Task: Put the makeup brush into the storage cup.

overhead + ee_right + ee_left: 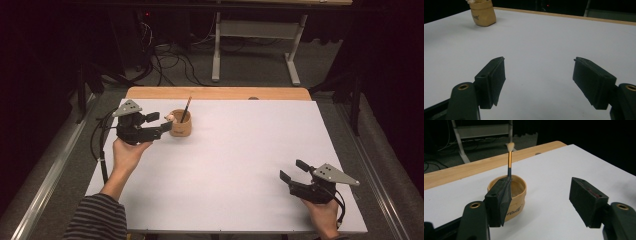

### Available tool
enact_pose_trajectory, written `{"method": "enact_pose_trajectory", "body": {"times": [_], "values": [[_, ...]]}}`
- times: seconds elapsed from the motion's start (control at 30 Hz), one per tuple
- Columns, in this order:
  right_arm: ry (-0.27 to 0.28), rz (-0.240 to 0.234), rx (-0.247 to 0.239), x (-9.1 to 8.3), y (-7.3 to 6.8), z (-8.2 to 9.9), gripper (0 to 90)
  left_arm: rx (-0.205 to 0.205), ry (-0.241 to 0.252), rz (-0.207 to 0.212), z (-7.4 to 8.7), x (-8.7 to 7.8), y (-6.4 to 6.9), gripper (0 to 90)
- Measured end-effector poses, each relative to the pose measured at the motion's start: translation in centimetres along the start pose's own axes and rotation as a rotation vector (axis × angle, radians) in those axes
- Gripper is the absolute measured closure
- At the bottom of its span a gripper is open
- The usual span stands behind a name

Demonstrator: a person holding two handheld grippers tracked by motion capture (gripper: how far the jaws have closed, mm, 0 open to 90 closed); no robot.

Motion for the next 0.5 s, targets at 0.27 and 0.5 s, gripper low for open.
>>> {"method": "enact_pose_trajectory", "body": {"times": [0.27, 0.5], "values": [[0.007, -0.007, -0.005, 0.0, 0.1, 0.0, 27.6, 0.002, 0.011, 0.01, 0.3, -0.7, 0.6, 34.8], [0.006, -0.005, -0.005, 0.0, 0.1, 0.0, 27.6, 0.001, 0.017, 0.013, 0.8, -1.2, 0.8, 34.5]]}}
Point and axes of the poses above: each handheld gripper's, and its own axes: x roughly forward along the jaws, z roughly out of its underside, y roughly to its right, the point moved 4 cm from there along x, roughly forward along the jaws, and after that the axes turned 2 degrees about x, right-handed, at the moved point
